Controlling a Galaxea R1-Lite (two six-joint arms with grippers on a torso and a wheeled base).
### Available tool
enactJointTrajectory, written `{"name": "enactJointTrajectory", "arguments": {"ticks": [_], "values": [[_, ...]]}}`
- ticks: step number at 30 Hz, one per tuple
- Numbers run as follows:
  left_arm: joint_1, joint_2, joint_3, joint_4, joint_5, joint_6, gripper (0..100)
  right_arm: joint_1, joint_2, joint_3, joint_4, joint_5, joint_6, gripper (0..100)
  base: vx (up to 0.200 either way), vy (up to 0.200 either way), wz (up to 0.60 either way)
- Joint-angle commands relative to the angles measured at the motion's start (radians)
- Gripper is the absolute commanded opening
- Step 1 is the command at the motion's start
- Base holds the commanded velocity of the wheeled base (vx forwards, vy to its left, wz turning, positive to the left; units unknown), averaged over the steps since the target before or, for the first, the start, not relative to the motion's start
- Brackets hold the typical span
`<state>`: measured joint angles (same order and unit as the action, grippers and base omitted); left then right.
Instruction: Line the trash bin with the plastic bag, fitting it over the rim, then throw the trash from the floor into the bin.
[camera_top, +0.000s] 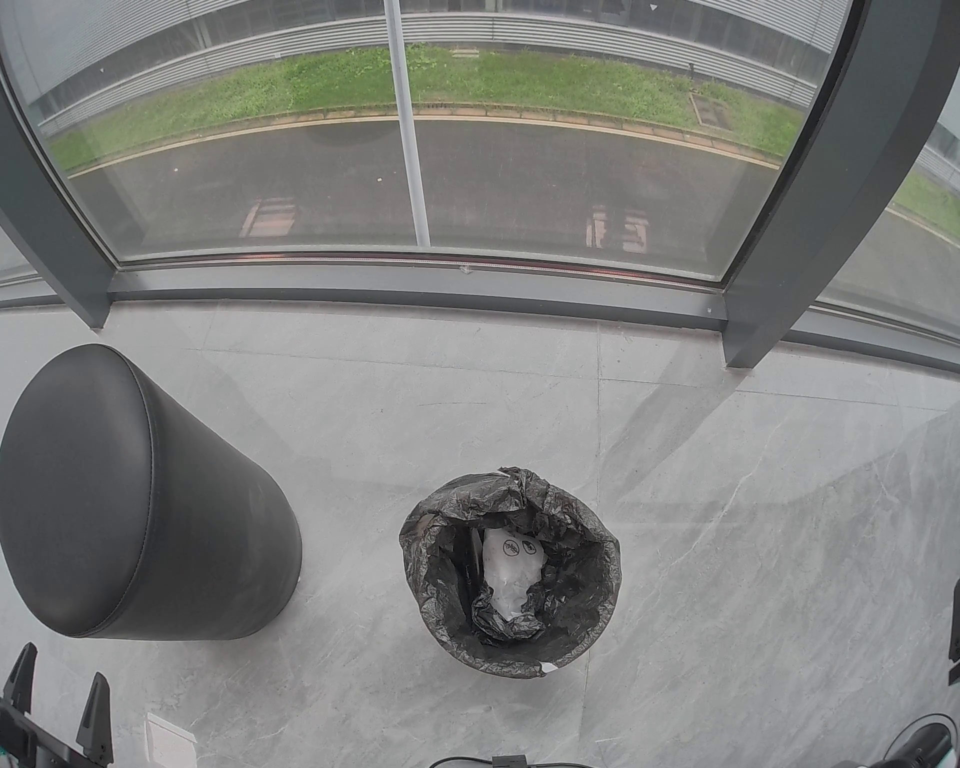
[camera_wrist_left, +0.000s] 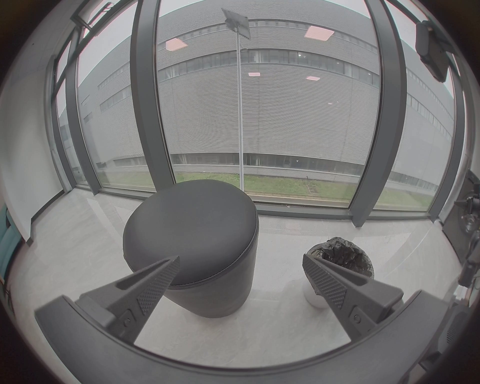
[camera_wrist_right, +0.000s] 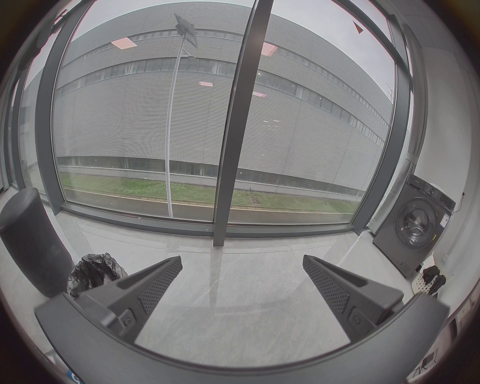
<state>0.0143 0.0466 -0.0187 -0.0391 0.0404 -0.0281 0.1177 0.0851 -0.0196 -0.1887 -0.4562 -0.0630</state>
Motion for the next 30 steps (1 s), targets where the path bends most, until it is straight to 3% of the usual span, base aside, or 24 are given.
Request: {"name": "enactJointTrajectory", "arguments": {"ticks": [1, 5, 8, 16, 19, 22, 26, 28, 30], "values": [[-0.010, -0.034, 0.017, 0.010, 0.012, -0.012, 100, 0.002, 0.005, 0.020, 0.043, 0.005, 0.028, 100, 0.000, 0.000, 0.00], [-0.020, -0.034, 0.017, 0.027, 0.001, -0.004, 100, 0.005, 0.007, 0.020, 0.123, 0.011, 0.035, 100, 0.000, 0.000, 0.00], [-0.020, -0.047, 0.019, 0.041, -0.019, 0.031, 100, 0.017, 0.007, 0.020, 0.123, 0.040, 0.045, 100, 0.000, 0.000, 0.00], [-0.020, -0.045, 0.019, 0.038, -0.017, 0.025, 100, 0.017, 0.005, 0.017, 0.126, 0.030, 0.071, 100, 0.000, 0.000, 0.00], [-0.020, -0.045, 0.019, 0.038, -0.010, -0.001, 100, -0.018, 0.005, 0.017, 0.126, 0.017, 0.068, 100, 0.000, 0.000, 0.00], [-0.019, -0.047, 0.019, 0.030, -0.005, -0.010, 100, -0.124, -0.068, 0.015, 0.132, 0.037, 0.017, 100, 0.000, 0.000, 0.00], [-0.019, -0.047, 0.019, 0.027, -0.005, -0.007, 100, -0.113, -0.085, 0.015, 0.127, 0.022, -0.008, 100, 0.000, 0.000, 0.00], [-0.019, -0.047, 0.019, 0.025, -0.004, -0.009, 100, -0.115, -0.085, 0.015, 0.129, 0.053, -0.008, 100, 0.000, 0.000, 0.00], [-0.019, -0.047, 0.019, 0.025, -0.004, -0.009, 100, -0.115, -0.085, 0.017, 0.127, 0.146, -0.003, 100, 0.000, 0.000, 0.00]]}}
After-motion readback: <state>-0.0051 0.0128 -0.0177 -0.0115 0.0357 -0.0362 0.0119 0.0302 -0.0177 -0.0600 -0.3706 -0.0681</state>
